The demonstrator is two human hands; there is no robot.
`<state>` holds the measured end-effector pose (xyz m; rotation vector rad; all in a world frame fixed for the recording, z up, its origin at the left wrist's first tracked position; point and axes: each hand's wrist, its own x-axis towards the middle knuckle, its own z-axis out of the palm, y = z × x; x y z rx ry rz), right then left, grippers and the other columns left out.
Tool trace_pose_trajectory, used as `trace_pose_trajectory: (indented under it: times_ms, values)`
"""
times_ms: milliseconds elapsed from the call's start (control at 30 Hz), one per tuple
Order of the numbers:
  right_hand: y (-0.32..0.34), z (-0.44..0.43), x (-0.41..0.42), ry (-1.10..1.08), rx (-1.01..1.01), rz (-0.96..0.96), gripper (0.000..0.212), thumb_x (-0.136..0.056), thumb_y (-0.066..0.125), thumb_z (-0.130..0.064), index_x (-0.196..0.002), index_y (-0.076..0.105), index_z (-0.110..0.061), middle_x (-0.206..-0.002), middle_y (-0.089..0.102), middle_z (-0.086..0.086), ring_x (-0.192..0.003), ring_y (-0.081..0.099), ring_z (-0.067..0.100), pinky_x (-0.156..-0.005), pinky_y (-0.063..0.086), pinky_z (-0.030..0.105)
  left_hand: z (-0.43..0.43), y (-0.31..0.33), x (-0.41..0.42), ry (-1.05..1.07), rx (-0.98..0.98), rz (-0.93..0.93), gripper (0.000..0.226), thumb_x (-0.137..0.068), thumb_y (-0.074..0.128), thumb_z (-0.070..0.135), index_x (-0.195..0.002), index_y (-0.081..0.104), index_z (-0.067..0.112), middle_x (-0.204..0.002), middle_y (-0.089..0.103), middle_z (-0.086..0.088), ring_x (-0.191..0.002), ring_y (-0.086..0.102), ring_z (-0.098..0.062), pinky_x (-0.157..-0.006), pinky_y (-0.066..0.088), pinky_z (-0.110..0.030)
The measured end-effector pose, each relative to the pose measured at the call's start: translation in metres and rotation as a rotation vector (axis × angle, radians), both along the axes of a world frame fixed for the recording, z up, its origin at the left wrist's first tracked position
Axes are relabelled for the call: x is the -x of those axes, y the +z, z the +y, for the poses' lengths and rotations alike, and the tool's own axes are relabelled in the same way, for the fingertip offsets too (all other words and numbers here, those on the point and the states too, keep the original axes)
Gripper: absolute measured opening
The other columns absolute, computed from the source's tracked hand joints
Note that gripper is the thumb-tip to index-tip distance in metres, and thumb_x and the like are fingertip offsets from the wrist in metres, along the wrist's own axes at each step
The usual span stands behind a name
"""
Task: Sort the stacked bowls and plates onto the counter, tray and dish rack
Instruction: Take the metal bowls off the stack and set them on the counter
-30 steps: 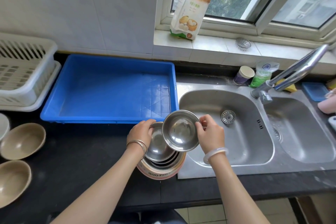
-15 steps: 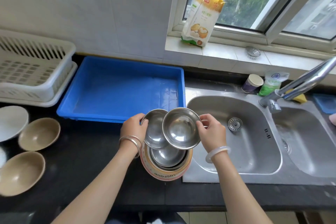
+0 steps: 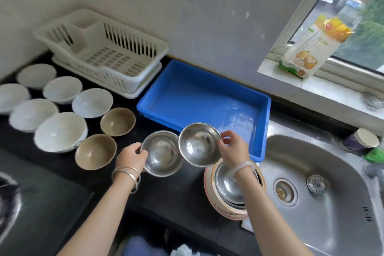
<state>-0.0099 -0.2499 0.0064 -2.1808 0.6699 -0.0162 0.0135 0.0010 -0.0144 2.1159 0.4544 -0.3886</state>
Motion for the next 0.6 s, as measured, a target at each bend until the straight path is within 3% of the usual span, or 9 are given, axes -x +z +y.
trace_pose_trajectory:
  times_ms: [167, 267, 367, 600]
  values:
    - [-0.025, 0.051, -0.031, 0.109, -0.078, 0.100, 0.005, -0.081, 0.057, -0.015, -0.084, 0.060, -0.017, -0.082, 0.066, 0.005, -0.075, 0.063, 0.024, -0.072, 0.055, 0.038, 0.044, -0.019, 0.014, 0.159, -0.020, 0.055, 0.010, -0.082, 0.054, 0.009, -0.081, 0.059, 0.000, -0.081, 0.063, -0.024, -0.075, 0.064, -0.038, -0.066, 0.058, -0.051]
    - [-0.040, 0.077, -0.044, 0.143, -0.101, 0.140, 0.006, -0.083, 0.059, -0.018, -0.079, 0.054, -0.020, -0.079, 0.061, 0.000, -0.066, 0.058, 0.017, -0.068, 0.053, 0.035, 0.060, -0.029, 0.022, 0.218, -0.018, 0.095, 0.010, -0.083, 0.056, 0.013, -0.085, 0.064, 0.007, -0.085, 0.068, -0.016, -0.083, 0.064, -0.037, -0.075, 0.057, -0.048]
    - [-0.054, 0.097, -0.054, 0.123, -0.165, 0.178, 0.007, -0.084, 0.060, -0.022, -0.082, 0.055, -0.017, -0.074, 0.059, -0.004, -0.072, 0.061, 0.022, -0.078, 0.056, 0.045, 0.069, -0.039, 0.029, 0.254, -0.005, 0.121, 0.014, -0.081, 0.059, 0.015, -0.087, 0.068, 0.006, -0.087, 0.070, -0.015, -0.085, 0.065, -0.036, -0.077, 0.057, -0.046]
    - [-0.071, 0.115, -0.071, 0.041, -0.239, 0.262, 0.005, -0.086, 0.055, -0.015, -0.083, 0.053, -0.019, -0.078, 0.061, 0.002, -0.075, 0.068, 0.027, -0.080, 0.057, 0.046, 0.076, -0.052, 0.029, 0.283, 0.020, 0.161, 0.018, -0.081, 0.058, 0.014, -0.081, 0.066, -0.002, -0.084, 0.069, -0.023, -0.083, 0.065, -0.038, -0.075, 0.057, -0.048]
